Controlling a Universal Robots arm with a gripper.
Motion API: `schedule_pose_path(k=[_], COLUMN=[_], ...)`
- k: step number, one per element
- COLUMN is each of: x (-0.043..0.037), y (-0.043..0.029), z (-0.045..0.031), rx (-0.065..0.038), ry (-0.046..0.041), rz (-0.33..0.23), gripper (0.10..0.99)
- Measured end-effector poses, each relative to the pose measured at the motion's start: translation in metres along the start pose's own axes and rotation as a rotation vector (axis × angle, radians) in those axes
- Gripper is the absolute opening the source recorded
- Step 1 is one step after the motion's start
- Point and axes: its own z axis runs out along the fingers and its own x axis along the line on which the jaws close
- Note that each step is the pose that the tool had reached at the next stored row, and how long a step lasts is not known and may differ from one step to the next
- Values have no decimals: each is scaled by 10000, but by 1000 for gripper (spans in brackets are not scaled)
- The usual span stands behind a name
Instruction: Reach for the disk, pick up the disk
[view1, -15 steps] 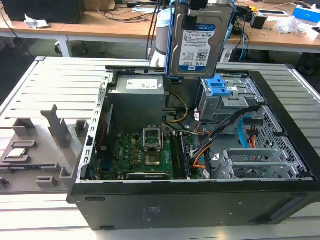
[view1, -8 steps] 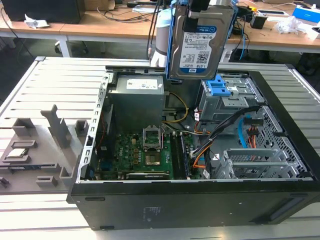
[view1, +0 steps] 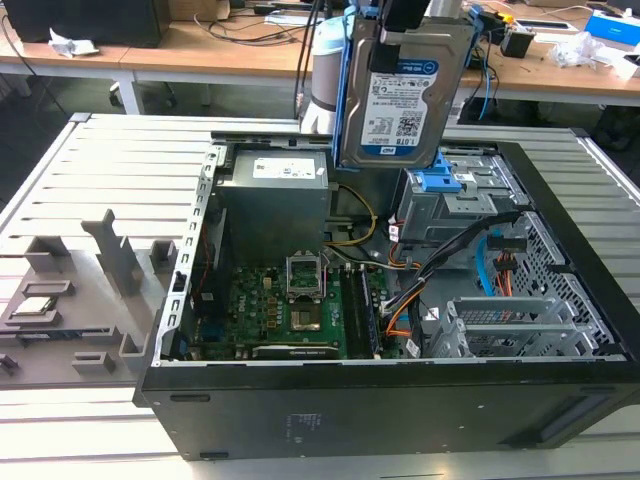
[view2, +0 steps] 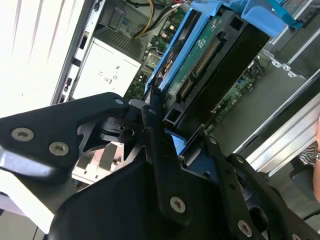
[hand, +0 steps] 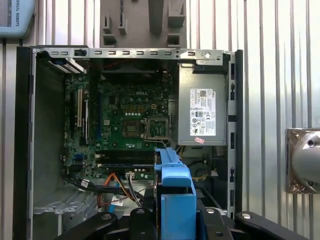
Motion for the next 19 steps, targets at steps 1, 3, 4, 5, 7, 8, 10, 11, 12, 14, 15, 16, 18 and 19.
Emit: schedule_pose_path(k=[1, 3, 4, 5, 7, 8, 10, 11, 12, 14, 15, 16, 18, 19], x=[10, 38, 48, 59, 78, 88, 116, 145, 162, 189, 198, 207, 227, 245], y=[0, 0, 0, 0, 0, 0, 0, 0, 0, 0, 0, 0, 0, 0], z=[0, 0, 0, 0, 0, 0, 0, 0, 0, 0, 0, 0, 0, 0], rx=[0, 0, 0, 0, 1, 0, 0, 0, 0, 0, 0, 0, 0, 0], ry=[0, 0, 0, 0, 0, 0, 0, 0, -1, 0, 0, 0, 0, 0], rz=[0, 0, -1, 0, 0, 0, 0, 0, 0, 0, 0, 0, 0, 0], gripper=[369, 369, 369, 369, 369, 369, 369, 369, 369, 369, 369, 369, 369, 369])
